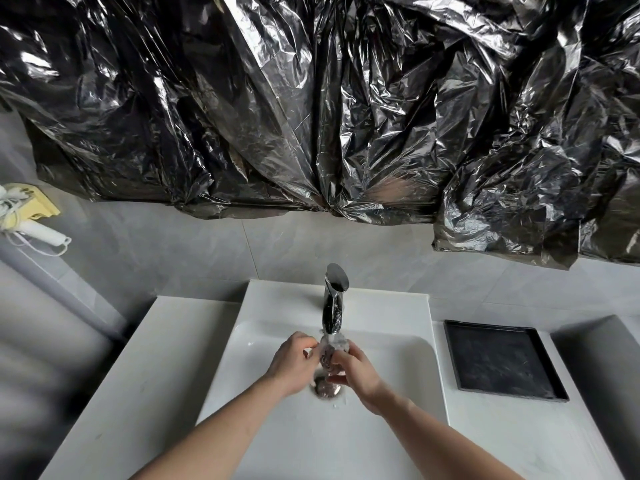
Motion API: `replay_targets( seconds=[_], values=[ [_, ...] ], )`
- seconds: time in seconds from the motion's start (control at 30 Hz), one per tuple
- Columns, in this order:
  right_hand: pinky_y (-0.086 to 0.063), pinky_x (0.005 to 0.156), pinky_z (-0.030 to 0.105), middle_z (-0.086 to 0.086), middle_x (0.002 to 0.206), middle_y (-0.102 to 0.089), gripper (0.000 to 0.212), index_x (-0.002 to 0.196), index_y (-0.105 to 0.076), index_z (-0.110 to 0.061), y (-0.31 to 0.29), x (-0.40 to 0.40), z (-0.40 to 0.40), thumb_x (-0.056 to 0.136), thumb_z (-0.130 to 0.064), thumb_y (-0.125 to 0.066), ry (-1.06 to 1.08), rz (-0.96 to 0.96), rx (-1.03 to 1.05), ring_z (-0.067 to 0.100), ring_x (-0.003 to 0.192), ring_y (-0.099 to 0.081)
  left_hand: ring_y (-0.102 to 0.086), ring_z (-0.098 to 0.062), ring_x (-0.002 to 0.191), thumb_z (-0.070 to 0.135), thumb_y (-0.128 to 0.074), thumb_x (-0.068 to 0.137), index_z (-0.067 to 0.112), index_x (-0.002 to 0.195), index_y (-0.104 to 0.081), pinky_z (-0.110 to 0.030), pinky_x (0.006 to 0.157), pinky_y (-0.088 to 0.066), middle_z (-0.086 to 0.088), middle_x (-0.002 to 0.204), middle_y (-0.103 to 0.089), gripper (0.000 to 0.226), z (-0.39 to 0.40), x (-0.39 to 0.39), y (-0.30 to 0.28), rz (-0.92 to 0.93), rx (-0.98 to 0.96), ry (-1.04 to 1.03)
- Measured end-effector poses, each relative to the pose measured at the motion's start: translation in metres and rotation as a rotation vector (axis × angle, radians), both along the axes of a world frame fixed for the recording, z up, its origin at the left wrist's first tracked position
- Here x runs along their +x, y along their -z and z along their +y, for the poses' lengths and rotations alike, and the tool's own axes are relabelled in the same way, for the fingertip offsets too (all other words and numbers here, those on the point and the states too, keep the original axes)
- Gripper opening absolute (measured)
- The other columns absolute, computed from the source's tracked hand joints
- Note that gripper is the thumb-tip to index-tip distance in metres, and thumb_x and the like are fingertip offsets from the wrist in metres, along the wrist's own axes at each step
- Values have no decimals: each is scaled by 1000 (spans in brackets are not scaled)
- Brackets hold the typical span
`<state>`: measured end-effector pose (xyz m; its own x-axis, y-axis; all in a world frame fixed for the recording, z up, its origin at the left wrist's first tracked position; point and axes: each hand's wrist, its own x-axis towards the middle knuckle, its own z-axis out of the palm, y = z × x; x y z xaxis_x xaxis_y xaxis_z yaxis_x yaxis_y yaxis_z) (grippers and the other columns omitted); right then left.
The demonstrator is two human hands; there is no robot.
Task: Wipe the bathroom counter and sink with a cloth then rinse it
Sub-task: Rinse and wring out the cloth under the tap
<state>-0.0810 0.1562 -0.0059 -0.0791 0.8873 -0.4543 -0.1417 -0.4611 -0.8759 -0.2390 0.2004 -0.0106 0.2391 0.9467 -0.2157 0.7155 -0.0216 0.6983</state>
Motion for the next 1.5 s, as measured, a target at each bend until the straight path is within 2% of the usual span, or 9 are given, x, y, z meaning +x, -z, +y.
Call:
replay_targets(
  seconds=[0.13, 0.27, 0.37, 0.57, 0.83, 0.97, 1.1, 1.3, 1.5],
  values=[
    [-53, 63, 31, 15, 78, -55, 14, 92, -60, -12, -14, 1, 4, 82, -4, -56, -117, -8, 24, 24, 65, -59, -60, -15, 84, 33, -57, 94, 19, 77, -64, -36, 82, -51, 7, 88, -54, 23, 2, -3, 2, 62, 20, 96],
    [-43, 57, 25, 4, 70, -59, 18, 82, -68, -18, -23, 7, 9, 84, -1, -63, -258, -133, 40, 15, 59, -51, -60, -8, 75, 65, -63, 83, 24, 67, -56, -29, 69, -48, 10, 86, -55, 44, 0, -12, -9, 89, 87, -75],
    [-36, 52, 19, -6, 61, -53, 21, 72, -61, -20, -19, 8, 13, 90, -10, -64, -289, -243, 13, 7, 51, -44, -60, 2, 92, 48, -61, 90, 40, 104, -53, -28, 80, -50, 24, 114, -52, 18, -7, -16, -24, 86, 155, 69],
    [-22, 47, 24, -2, 63, -39, 38, 67, -45, -25, -25, 5, 22, 70, 2, -72, -429, -313, -186, 9, 50, -35, -45, -12, 131, 11, -47, 86, 47, 154, -11, -34, 102, -45, 20, 152, -32, 85, -12, -16, -35, 355, 179, 523],
    [-29, 52, 29, 3, 66, -49, 34, 62, -36, -19, -29, -10, 27, 83, 3, -51, -605, -813, -20, 22, 63, -46, -66, -28, 97, 18, -51, 86, 25, 98, -64, -33, 74, -43, 1, 104, -70, 19, 6, 11, -53, 628, 313, 490],
    [-46, 78, 32, 10, 112, -71, 16, 91, -57, -24, -26, -12, 16, 85, -13, -48, -561, -1125, 106, 35, 106, -67, -65, -37, 101, 17, -53, 85, 16, 91, -66, -35, 78, -46, -11, 106, -71, 15, 7, 27, -59, 726, 226, 452],
    [-48, 85, 37, 9, 115, -71, 38, 116, -63, -29, -13, -11, 8, 85, -16, -47, -554, -1272, 213, 38, 109, -66, -65, -38, 98, 23, -54, 81, 14, 66, -45, -33, 72, -42, -15, 101, -70, 20, 4, 30, -54, 622, 95, 334],
    [-49, 91, 38, 7, 119, -70, 38, 124, -55, -24, -5, -8, 4, 86, -30, -52, -547, -1034, 184, 34, 111, -64, -55, -34, 75, 22, -52, 70, 13, 60, -52, -29, 60, -37, -7, 75, -65, 14, 1, 19, -47, 485, -97, 191],
    [-50, 65, 30, 7, 97, -68, 50, 113, -33, -11, -4, -19, 9, 81, -25, -69, -418, -670, 68, 19, 79, -65, -51, -30, 67, 24, -47, 67, 13, 62, -58, -28, 49, -33, -4, 64, -59, 16, 9, 4, -54, 453, -108, 136]
  ],
)
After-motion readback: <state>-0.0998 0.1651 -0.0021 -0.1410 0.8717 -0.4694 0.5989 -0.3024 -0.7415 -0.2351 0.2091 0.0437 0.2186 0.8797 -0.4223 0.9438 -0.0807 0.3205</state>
